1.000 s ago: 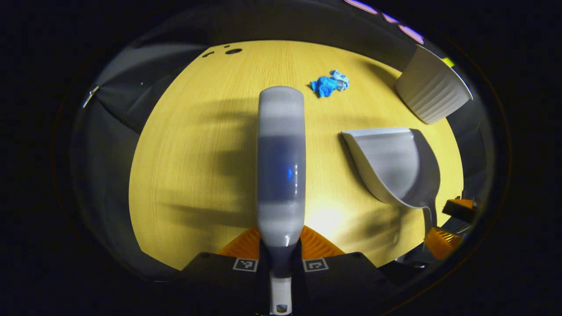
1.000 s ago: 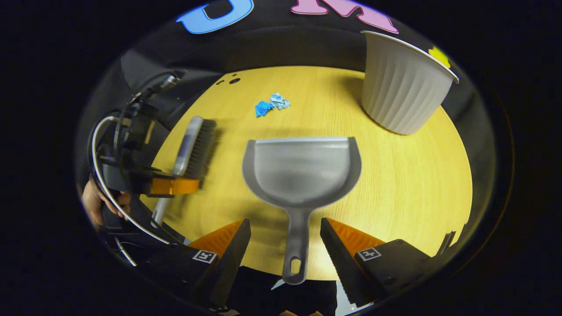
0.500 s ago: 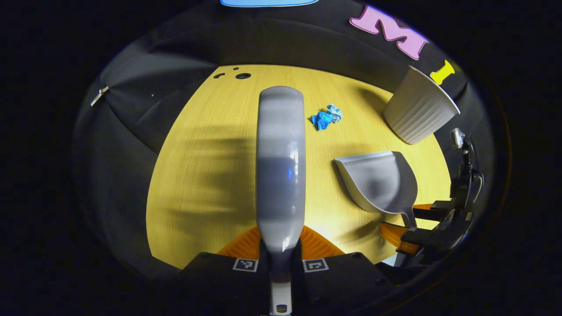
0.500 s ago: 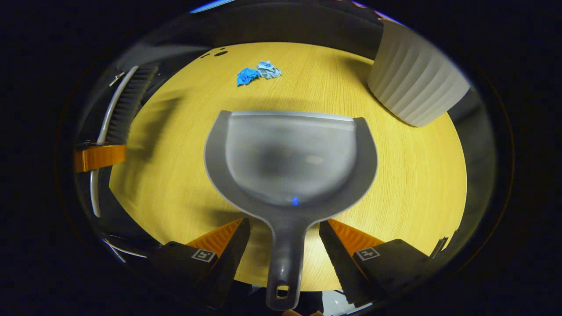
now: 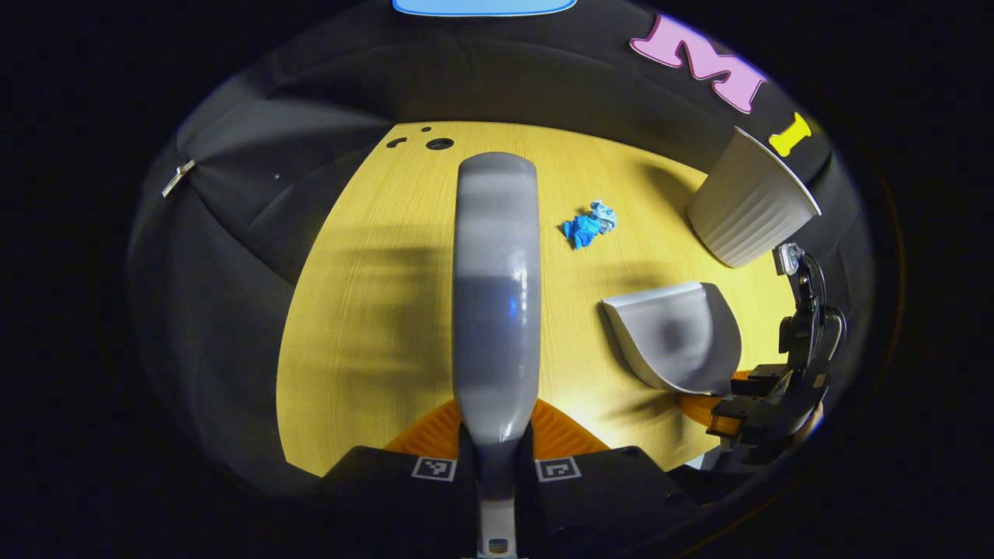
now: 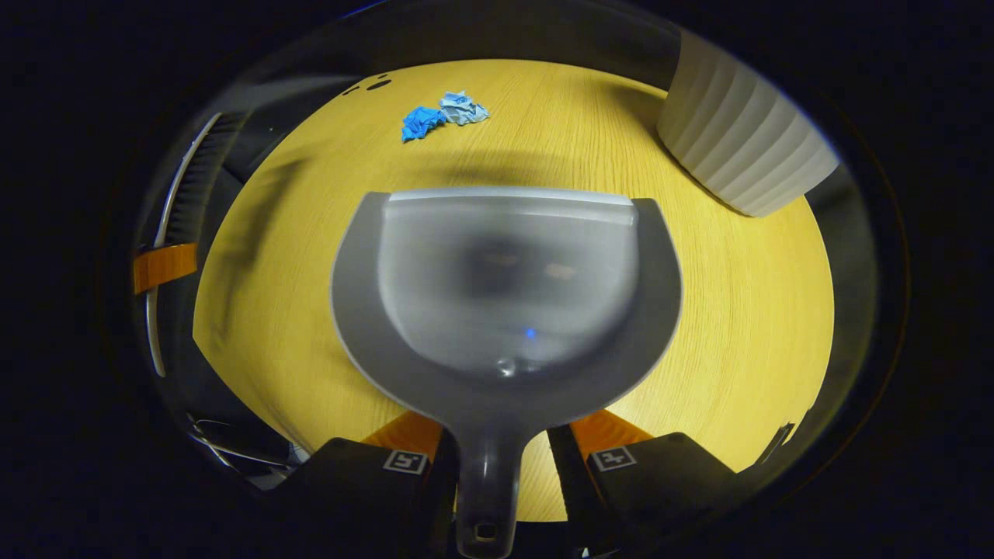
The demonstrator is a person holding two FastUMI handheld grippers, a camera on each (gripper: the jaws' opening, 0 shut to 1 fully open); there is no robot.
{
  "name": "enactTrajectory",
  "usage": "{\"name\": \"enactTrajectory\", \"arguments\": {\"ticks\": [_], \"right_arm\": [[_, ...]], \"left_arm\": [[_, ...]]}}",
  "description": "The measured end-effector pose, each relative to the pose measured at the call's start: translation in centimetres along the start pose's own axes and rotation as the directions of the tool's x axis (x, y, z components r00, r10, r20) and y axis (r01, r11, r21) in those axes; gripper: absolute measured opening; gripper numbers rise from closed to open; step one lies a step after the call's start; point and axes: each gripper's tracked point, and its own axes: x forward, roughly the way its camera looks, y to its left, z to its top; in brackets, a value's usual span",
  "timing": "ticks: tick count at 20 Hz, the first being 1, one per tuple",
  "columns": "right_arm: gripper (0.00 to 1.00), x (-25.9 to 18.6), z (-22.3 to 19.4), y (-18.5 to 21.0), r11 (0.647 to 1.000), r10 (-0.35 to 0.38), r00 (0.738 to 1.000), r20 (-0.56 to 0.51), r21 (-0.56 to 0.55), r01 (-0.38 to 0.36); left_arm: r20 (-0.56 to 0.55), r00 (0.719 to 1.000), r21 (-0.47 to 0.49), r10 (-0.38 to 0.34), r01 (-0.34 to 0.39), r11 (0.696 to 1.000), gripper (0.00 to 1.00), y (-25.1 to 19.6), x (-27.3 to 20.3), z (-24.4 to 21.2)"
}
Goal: Pick up the small broom and dustpan from the desktop, sweep the trash into the dustpan with the broom, and then empty the trash into the garbage bin.
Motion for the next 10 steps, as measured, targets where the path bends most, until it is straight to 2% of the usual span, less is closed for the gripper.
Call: {"name": "enactTrajectory", "arguments": {"ticks": [1, 3, 4, 5, 6, 7, 8, 9, 10], "right_arm": [[0.68, -0.1, 0.2, -0.2, 1.000, 0.006, 1.000, -0.008, 0.003, -0.006], [0.31, 0.1, 0.3, -0.3, 0.999, 0.028, 0.999, -0.023, 0.016, -0.028], [0.38, 0.0, 0.4, -0.2, 0.999, 0.044, 0.999, -0.027, 0.008, -0.044], [0.38, 0.1, 0.3, -0.3, 0.998, 0.057, 0.998, -0.038, -0.002, -0.058], [0.36, 0.0, 0.2, -0.4, 0.998, 0.067, 0.997, -0.039, -0.013, -0.068], [0.27, -0.1, 0.0, -0.5, 0.997, 0.076, 0.996, -0.046, -0.019, -0.077], [0.34, -0.3, -0.4, -0.8, 0.996, 0.080, 0.995, -0.053, -0.040, -0.082], [0.25, -0.3, -0.5, -1.2, 0.994, 0.076, 0.996, -0.052, -0.074, -0.079], [0.33, -0.6, -0.7, -1.6, 0.992, 0.080, 0.995, -0.050, -0.096, -0.085]], "left_arm": [[-0.005, 1.000, 0.005, 0.005, -0.005, 1.000, 0.23, 0.0, 0.2, 0.4], [-0.024, 0.999, 0.038, 0.025, -0.024, 0.999, 0.23, 0.3, 0.9, 1.2], [-0.031, 0.999, 0.059, 0.030, -0.029, 0.998, 0.23, 0.4, 1.5, 1.7], [-0.038, 0.999, 0.079, 0.031, -0.028, 0.996, 0.23, 0.4, 2.1, 2.3], [-0.048, 0.998, 0.099, 0.032, -0.027, 0.995, 0.24, 0.4, 2.8, 2.8], [-0.059, 0.998, 0.118, 0.032, -0.025, 0.993, 0.23, 0.3, 3.4, 3.2], [-0.071, 0.997, 0.135, 0.030, -0.021, 0.991, 0.23, 0.3, 4.1, 3.7], [-0.078, 0.997, 0.158, 0.027, -0.015, 0.987, 0.23, 0.1, 4.9, 4.3], [-0.087, 0.996, 0.176, 0.028, -0.013, 0.984, 0.23, 0.1, 5.7, 4.8]]}}
